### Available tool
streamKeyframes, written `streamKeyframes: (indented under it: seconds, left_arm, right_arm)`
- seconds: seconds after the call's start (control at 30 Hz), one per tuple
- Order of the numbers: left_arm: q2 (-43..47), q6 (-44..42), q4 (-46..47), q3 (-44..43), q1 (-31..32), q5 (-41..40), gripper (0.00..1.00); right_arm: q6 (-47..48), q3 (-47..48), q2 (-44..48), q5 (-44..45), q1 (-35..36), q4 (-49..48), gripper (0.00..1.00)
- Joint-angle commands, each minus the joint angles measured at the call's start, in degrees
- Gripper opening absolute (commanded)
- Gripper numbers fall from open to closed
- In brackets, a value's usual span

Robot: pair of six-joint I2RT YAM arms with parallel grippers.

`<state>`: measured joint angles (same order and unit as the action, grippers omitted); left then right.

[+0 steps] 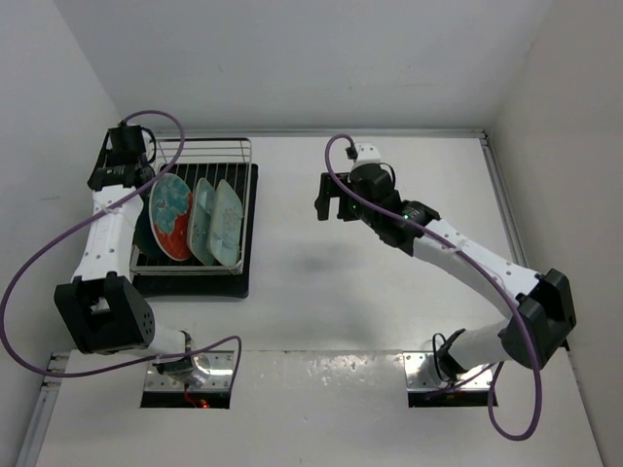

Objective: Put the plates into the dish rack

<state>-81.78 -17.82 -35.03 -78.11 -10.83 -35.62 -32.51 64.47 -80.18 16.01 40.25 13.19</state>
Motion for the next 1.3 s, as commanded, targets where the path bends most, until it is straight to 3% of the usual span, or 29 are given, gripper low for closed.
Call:
streamKeyframes:
  seconds: [0.0, 0.2, 0.43, 0.63, 1.17, 1.27]
  left_arm:
    - [1.27, 2.70, 6.11, -0.29, 0.28, -3.06, 0.00]
    - [0.22, 8.32, 2.77, 0.49, 1.43, -2.44, 0.00]
    - [-1.19, 10.88, 4.87, 4.36, 5.29, -14.20, 0.00]
    - [-1.19, 11.41, 5.93, 6.39, 6.35, -17.20, 0.00]
    - [-1.19, 9.12, 3.92, 10.44, 6.88, -12.20, 0.00]
    - [-0.58, 9.12, 3.12, 7.89, 6.88, -17.18, 0.00]
  right_arm:
    - [0.70, 3.99, -0.76, -0.54, 0.27, 1.40, 1.00]
    - [1.05, 4.44, -0.85, 0.43, 0.62, 0.96, 1.00]
    - [1.40, 1.98, 1.25, 1.39, 0.53, 0.70, 1.00]
    - [1.49, 0.83, 2.22, 1.66, 0.62, -0.27, 1.00]
    - [2.45, 1.19, 3.01, 1.65, 0.97, -0.27, 1.00]
    - [2.63, 1.10, 3.45, 2.00, 0.97, -0.09, 1.00]
